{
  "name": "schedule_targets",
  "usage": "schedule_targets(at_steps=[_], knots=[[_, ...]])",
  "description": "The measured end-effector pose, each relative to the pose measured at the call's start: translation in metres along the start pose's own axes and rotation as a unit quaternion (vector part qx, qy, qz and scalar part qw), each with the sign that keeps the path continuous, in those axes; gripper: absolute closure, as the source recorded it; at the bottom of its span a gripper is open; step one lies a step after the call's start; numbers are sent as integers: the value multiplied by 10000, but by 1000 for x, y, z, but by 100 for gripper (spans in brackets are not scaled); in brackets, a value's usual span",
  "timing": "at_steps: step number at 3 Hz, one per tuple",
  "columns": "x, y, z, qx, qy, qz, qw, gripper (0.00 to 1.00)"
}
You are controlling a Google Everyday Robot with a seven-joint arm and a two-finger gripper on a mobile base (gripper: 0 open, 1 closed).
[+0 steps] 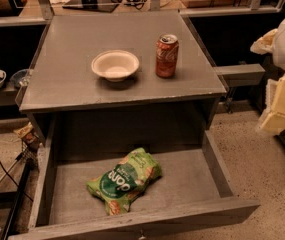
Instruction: Pick green rice chip bag from top drawer and place on counter
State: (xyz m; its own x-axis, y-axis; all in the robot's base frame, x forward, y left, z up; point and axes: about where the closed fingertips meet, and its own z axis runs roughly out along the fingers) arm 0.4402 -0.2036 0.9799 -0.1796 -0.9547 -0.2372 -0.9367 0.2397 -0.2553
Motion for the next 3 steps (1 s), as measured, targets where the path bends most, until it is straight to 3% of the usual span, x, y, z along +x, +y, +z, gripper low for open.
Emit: schedule_targets(at_steps=[2,3], knots=[[-62,14,39,-269,-549,-650,9960,0],[-63,14,39,-260,-536,-676,9959,0]])
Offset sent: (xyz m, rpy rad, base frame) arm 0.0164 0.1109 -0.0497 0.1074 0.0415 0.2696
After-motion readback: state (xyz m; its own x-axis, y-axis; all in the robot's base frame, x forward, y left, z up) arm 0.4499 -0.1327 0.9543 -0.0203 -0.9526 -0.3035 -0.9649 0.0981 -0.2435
